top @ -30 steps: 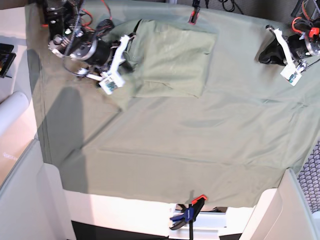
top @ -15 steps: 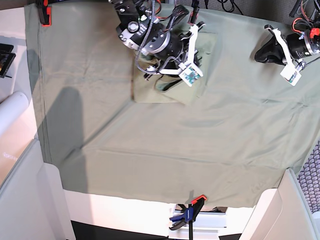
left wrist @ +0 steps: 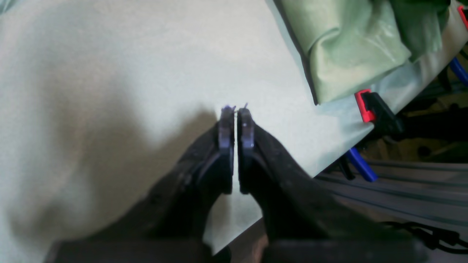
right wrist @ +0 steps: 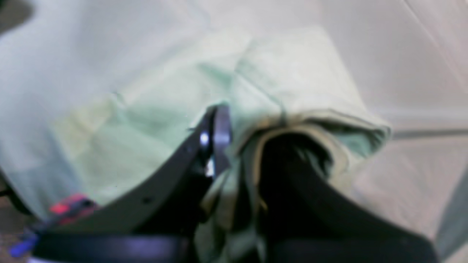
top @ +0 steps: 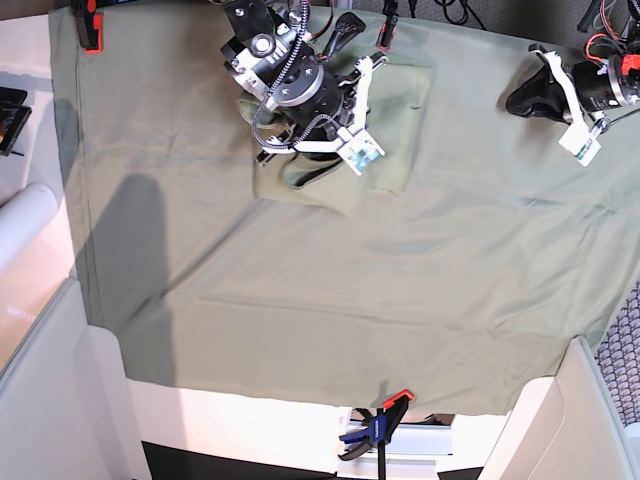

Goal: Fold the T-shirt properly
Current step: 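Drag the grasped shirt edge inward over the folded stack with the right gripper, then release the shirt and lift the right gripper away from the stack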

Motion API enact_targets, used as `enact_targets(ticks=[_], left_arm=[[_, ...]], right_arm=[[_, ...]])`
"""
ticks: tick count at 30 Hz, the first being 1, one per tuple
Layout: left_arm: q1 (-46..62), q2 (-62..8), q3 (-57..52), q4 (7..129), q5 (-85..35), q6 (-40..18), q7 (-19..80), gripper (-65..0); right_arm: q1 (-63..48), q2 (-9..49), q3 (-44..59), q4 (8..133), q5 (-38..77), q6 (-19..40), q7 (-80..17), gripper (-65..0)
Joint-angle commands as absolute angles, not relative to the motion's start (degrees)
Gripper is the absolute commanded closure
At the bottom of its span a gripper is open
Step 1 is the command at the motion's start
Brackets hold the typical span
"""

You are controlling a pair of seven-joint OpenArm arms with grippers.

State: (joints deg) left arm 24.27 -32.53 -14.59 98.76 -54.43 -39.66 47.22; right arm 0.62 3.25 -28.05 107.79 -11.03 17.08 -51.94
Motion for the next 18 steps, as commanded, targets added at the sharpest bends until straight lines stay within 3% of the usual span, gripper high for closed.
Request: enact_targets(ticks=[1,13,18], left_arm=[[24.6,-33.5,-15.1,99.5,-55.5,-40.0,46.6,-1.3],[25.4,-33.5,-15.1,99.5,-55.5,-40.0,46.5,-1.3],[25.4,-33.5,-15.1,99.5,-55.5,-40.0,46.5,-1.3]], right_arm=[[1.4,3.6,-27.2,109.3,-11.6,16.6,-50.9,0.0],[1.4,9.2,-13.1,112.3,-7.2,16.4,-51.0,0.0],[3.6,9.6,-16.7,113.6,-6.2,16.7,-50.2,0.0]])
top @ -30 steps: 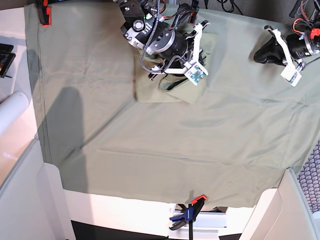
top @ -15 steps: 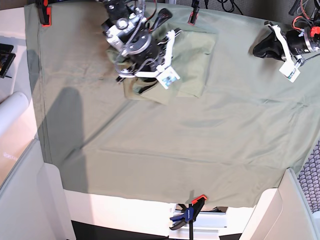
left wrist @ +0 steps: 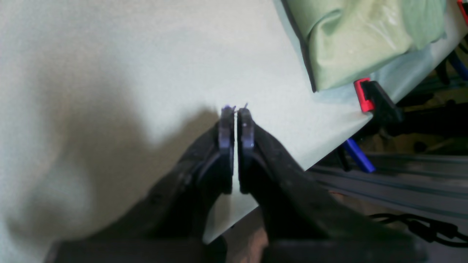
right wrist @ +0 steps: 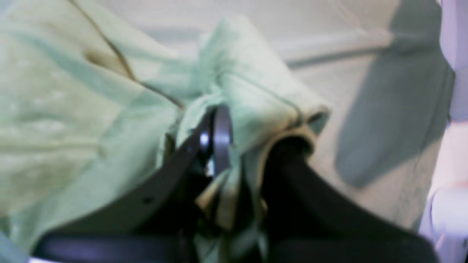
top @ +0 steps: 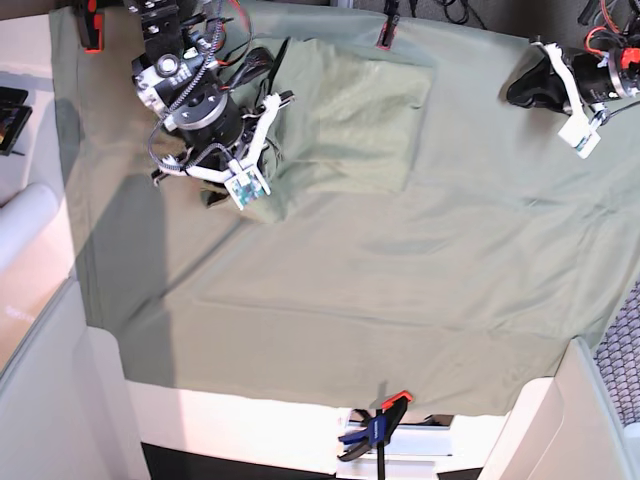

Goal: Fold the T-shirt properly
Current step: 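Release the shirt and lift the right gripper away from the stack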

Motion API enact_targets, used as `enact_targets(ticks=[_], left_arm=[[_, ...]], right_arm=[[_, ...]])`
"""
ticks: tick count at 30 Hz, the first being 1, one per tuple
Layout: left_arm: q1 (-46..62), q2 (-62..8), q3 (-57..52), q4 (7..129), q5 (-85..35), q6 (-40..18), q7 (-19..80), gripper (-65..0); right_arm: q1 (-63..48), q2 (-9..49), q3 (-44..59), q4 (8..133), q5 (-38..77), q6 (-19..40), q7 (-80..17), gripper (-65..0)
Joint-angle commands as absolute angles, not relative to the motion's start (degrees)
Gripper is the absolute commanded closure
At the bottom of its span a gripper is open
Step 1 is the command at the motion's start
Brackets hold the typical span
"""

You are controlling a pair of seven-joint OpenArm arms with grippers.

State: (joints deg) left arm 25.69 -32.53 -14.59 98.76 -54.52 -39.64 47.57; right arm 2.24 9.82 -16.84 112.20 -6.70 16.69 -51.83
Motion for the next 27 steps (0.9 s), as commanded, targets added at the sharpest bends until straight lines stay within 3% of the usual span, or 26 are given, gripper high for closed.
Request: enact_targets(ticks=[1,8,15,16,19,20,27], left_arm=[[25.4,-33.5,-15.1,99.5,-55.5,-40.0,46.5,-1.3],[25.7,-33.5,-15.0,99.5,-55.6,-40.0,46.5,-1.3],[25.7,-33.5,-15.0,99.5,-57.4,-40.0,46.6,-1.3],[25.7,-33.5,-15.0,99.5,-57.4,-40.0,46.6,-1.3],[25.7,-33.5,-15.0,99.5,-57.4,-40.0,46.6,-1.3],[25.7,-33.5,-15.0,99.4,-57.4,-40.0,46.6,-1.3],[25.7,-33.5,-15.0,99.5,-57.5,-40.0,46.6,-1.3]], right_arm=[[4.3,9.6,-19.1,113.6,-6.5,17.0,-50.1,0.0],[5.4,7.0,-36.5,108.1,-13.1,17.1,-50.0,0.0],[5.3,6.2,-39.3,104.6,-13.6,16.9,-50.0,0.0],[5.3,6.1,-39.3,104.6,-12.7,16.8,-49.9,-5.6],[5.4,5.1,-39.3,104.6,-10.5,16.7,-49.8,-37.1],[5.4,4.4,-39.3,104.6,-9.6,16.7,-49.6,-42.2],[6.0,-1.8,-39.3,105.1,0.5,18.3,-49.3,-43.9]])
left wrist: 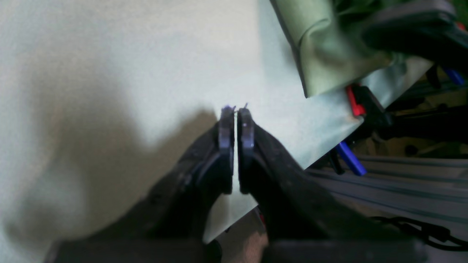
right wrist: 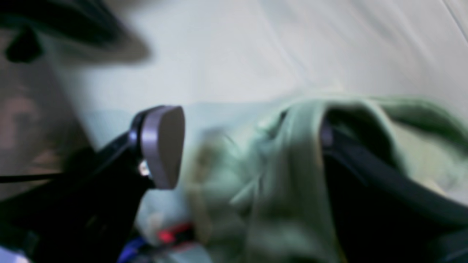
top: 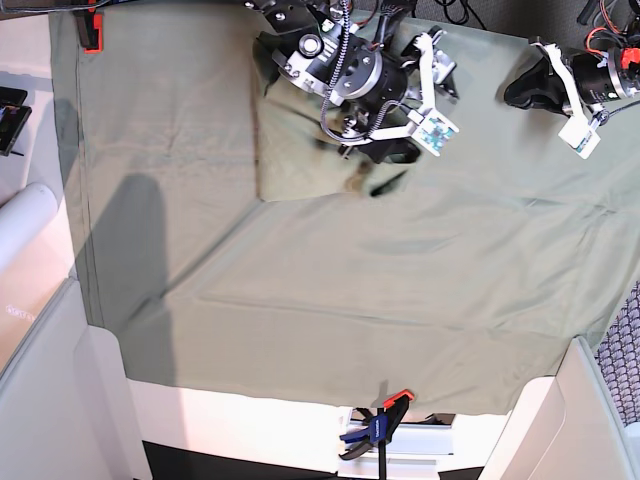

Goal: Fold the T-shirt properly
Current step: 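Release the shirt and lift the right gripper away from the stack, then grasp the folded shirt's edges with both grippers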

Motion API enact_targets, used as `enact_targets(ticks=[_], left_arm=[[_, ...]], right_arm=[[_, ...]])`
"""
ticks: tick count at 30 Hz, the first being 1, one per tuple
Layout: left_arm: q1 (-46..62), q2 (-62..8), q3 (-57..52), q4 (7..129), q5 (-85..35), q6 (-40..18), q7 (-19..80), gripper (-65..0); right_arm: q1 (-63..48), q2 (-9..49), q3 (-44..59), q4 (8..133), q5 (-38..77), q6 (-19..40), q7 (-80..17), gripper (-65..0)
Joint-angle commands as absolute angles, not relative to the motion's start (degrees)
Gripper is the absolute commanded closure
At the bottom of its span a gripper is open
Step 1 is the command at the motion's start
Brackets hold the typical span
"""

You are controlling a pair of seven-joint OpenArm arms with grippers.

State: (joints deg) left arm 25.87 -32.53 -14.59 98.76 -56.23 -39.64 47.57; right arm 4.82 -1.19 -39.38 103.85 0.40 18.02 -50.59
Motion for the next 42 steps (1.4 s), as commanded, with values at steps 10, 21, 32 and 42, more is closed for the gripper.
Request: enact_targets(ticks=[10,21,32,42], left_arm=[[25.7,-33.5,-15.0,99.5,-57.4,-40.0,46.9,-1.3],[26.0,-33.5,-15.0,112.5,-60.7,-40.0,53.4,-1.3],[27.9,-34.3,7.4,125.5,-42.7,-40.0,43.3,0.0],[19.6,-29.5,24.2,119.5,-27.7,-40.0,38.0,0.0]], right_arm=[[9.2,-6.1,-38.3,107.4,-2.5,18.1,-48.4,-43.8],[9.2,-1.6,-19.0,107.4,-11.7,16.5,-40.6,0.0],[14.8,0.8,1.5,93.4,2.6,16.5,-36.8,0.0],[22.7,-0.4,-6.7,74.0,4.9,17.0,-35.9,0.0]])
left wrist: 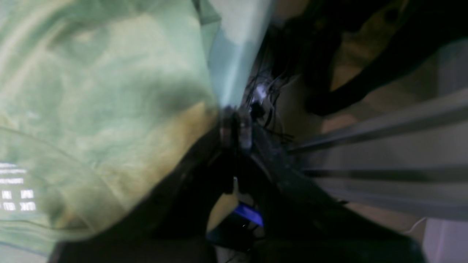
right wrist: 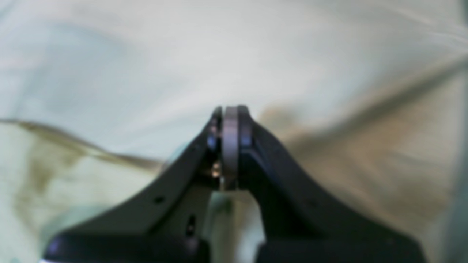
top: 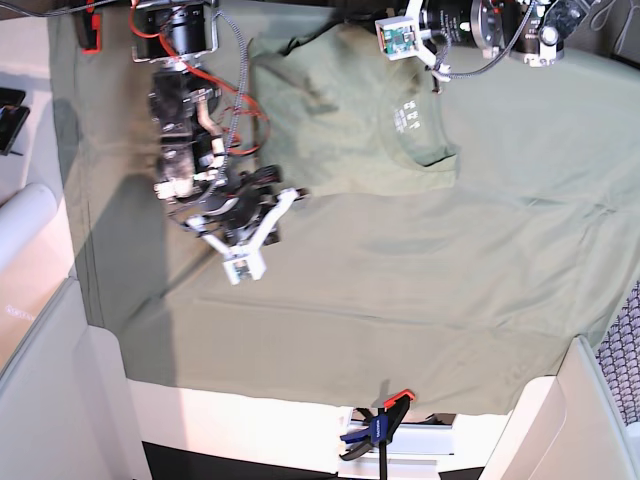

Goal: Fold the T-shirt properly
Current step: 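Grasp the folded shirt's edges with both grippers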

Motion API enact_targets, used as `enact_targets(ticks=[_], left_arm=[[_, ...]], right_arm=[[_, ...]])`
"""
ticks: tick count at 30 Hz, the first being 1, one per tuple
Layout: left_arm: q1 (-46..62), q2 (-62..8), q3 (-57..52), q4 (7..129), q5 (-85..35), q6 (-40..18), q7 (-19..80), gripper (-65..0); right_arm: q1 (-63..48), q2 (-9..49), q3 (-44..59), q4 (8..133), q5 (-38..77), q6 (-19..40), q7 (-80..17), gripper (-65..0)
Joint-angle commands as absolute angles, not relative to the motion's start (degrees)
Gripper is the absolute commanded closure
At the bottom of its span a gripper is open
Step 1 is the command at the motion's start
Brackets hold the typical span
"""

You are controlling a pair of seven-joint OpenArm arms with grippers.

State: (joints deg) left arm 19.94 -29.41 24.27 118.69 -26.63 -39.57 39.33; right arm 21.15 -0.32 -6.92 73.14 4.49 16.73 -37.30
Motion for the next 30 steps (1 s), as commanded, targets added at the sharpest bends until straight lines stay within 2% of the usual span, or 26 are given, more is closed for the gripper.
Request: enact_targets(ticks=[1,5,16,30], left_arm=[[19.0,-28.6,24.3,118.4,-26.2,-40.0,37.3,0.0],[16.0,-26.3,24.4,113.6,-24.4,-40.0,37.0,0.0],[11.9,-26.9,24.5,103.2,-18.0,-40.0,36.7,0.0],[9.3,-35.4,24.4,103.1,-14.3,-39.4,37.5,0.0]], right_arm=[[22.7,-0.5,-7.6,73.4,4.5,17.2,-35.5,0.0],[22.7,-1.0,-9.8,71.7,2.2,17.3,-34.0,0.0],[22.7,-1.9,-10.3,71.7,1.4,17.4,-34.1,0.0],[22.0,-1.9,-10.3,71.7,1.5,17.4,-34.8,0.0]])
